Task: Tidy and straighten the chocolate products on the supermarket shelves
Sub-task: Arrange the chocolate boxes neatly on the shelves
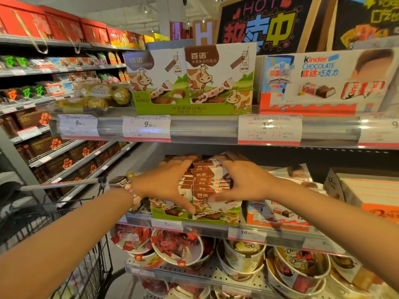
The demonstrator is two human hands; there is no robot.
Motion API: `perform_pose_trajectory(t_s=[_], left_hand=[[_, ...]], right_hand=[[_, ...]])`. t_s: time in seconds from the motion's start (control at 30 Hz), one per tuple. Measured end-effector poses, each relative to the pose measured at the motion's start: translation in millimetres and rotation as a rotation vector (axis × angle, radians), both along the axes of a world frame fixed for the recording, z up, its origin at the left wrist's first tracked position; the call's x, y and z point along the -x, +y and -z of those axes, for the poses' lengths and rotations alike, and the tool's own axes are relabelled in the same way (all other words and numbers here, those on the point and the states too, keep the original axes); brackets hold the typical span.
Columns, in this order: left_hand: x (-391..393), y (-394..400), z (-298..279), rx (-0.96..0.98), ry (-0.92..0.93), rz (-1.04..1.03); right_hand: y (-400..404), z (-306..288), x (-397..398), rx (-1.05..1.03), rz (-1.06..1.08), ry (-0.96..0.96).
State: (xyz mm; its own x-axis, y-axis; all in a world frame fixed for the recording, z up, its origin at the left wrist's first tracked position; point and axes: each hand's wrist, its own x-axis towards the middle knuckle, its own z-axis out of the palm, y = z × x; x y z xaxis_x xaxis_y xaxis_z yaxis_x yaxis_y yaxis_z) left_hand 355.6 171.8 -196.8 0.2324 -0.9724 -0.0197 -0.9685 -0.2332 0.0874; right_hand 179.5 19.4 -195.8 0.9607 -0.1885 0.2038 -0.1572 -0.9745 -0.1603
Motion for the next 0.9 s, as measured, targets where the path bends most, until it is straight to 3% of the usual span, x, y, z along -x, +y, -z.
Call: perform_pose_trajectory(t_s=[0.13,0.23,0.47,0.67,0.9], left_hand=[[12,-5,5,0.010,0.052,-0.064],[12,-4,3,0.029,0.127,-0.081],[13,-2,2,0.073,0.259,-0.100],[13,0,2,0.061,0.257,-0.111],[11,-1,1,0.106,0.285,-0.004]], right_hand=[[-9,-4,0,-0.391,0.003,-0.082],[-17,0,1,-0.572,0.052,-0.184],[-20,8,4,-0.657,0.103,-0.401],[-11,5,-1,-0.751,-0.020,-0.073],[-18,-5,-3,-0.932,0.010,-0.074]])
